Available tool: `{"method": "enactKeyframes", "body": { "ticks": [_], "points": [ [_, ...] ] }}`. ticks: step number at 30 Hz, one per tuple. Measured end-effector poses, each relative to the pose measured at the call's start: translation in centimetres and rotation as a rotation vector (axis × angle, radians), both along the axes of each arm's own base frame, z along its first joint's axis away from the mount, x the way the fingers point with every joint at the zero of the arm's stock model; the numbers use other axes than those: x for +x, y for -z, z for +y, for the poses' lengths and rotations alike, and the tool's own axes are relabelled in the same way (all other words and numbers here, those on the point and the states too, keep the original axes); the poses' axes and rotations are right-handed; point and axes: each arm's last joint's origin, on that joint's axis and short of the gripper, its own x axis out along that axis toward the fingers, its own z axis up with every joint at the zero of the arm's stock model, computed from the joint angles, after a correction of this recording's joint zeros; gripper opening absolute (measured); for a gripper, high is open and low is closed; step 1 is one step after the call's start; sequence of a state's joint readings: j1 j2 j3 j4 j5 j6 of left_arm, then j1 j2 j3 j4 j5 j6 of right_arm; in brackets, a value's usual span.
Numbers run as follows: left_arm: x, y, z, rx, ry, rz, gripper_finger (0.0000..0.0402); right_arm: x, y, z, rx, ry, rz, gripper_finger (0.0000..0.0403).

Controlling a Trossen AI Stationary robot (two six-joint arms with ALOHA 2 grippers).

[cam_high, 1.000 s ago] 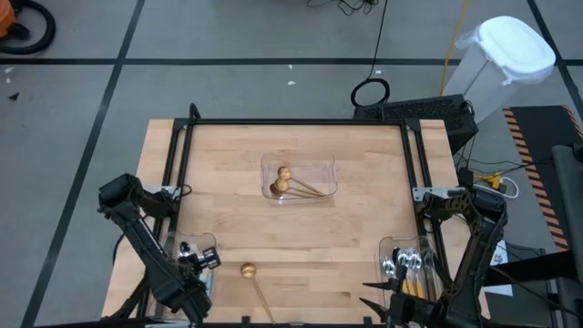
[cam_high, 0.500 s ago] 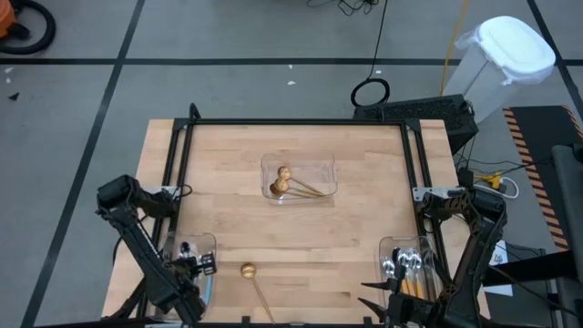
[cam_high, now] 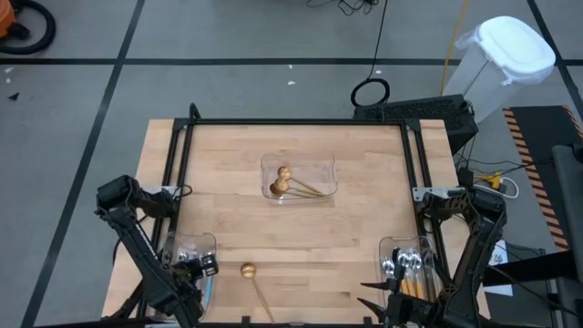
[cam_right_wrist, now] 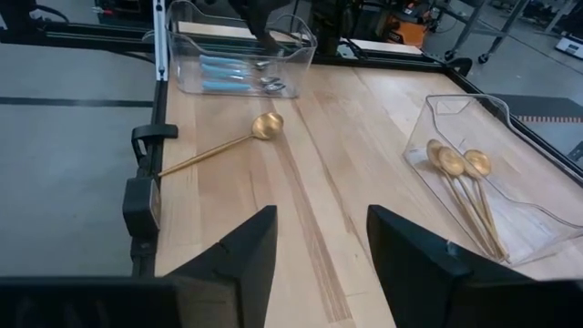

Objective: Sort silverware by color (type)
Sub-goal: Put the gold spoon into the top transparent bin

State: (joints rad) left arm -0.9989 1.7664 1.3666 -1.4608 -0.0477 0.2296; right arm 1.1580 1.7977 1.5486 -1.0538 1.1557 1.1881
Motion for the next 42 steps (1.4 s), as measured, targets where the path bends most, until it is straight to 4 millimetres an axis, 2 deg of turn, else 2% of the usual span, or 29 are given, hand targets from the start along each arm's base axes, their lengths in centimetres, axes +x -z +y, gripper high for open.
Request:
{"method": "enactKeyframes", "body": {
  "ticks": [8, 15, 20, 25, 30, 37, 42],
  "points": [
    [0.1, -0.1, 0.0, 0.080, -0.064, -0.152, 0.0155, 0.0, 0.0, 0.0, 0.005, 0.000, -0.002, 0.0165],
    [1.3, -2.8, -0.9, 0.039, -0.295, -0.410, 0.0163, 0.3, -0.1, 0.1, 0.029, 0.009, -0.024, 0.0165],
    [2.4, -5.5, -1.9, -0.079, -0.588, -0.691, 0.0163, 1.5, -0.2, 0.0, 0.077, 0.044, -0.061, 0.0165],
    [3.4, -7.0, -2.5, -0.223, -0.846, -0.980, 0.0163, 4.1, 0.7, -0.2, 0.112, 0.103, -0.077, 0.0165],
    [3.5, -6.5, -3.0, -0.283, -0.893, -1.082, 0.0163, 7.6, 1.8, -0.8, 0.153, 0.144, -0.057, 0.0165],
    [3.0, -5.7, -3.0, -0.357, -0.991, -1.461, 0.0163, 14.0, 3.5, -1.0, 0.224, 0.109, -0.096, 0.0165],
    [3.2, -5.5, -3.0, -0.461, -1.158, -1.517, 0.0163, 18.0, 5.3, -1.4, 0.279, 0.049, -0.141, 0.0165]
  ]
}}
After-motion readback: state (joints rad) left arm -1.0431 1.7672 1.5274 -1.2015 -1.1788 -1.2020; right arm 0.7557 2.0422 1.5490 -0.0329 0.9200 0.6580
